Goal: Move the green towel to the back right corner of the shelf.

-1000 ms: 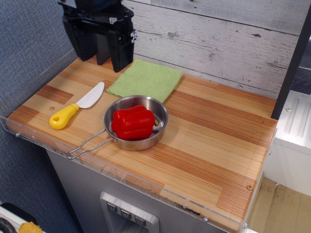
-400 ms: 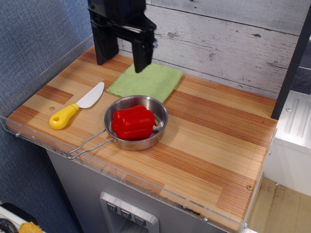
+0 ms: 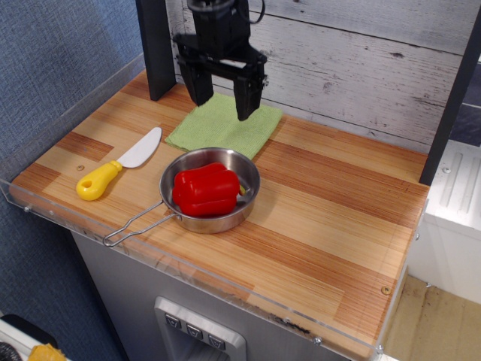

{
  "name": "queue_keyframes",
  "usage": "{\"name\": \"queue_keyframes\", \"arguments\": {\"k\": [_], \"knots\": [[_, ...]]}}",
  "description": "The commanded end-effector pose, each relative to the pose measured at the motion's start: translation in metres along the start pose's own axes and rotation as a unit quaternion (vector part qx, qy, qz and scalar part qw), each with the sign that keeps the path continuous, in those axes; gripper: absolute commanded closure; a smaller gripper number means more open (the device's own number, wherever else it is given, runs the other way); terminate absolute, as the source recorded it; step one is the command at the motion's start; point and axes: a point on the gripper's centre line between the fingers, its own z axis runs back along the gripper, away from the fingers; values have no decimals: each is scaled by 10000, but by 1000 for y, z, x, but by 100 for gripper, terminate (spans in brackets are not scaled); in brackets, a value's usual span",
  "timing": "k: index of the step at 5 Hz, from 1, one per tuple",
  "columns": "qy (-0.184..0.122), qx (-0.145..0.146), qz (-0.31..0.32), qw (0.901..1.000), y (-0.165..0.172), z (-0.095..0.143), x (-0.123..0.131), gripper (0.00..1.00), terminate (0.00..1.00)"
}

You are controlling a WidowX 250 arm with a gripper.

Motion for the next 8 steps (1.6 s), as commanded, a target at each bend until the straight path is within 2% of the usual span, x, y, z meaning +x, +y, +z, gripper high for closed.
{"name": "queue_keyframes", "arguments": {"k": [1,2,4,5,6,7,8], "knots": [[-293,-129,275,9991,32,-1,31,0,0],[-323,-85,223,9992,37,-2,34,0,0],[-274,168,-23,9995,19,-16,28,0,0],[-296,122,47,9995,18,-23,27,0,0],[-210,121,22,9997,18,-40,19,0,0],[20,554,-270,9981,20,-62,2,0,0],[324,344,-98,9988,27,-89,-12,0,0]]}}
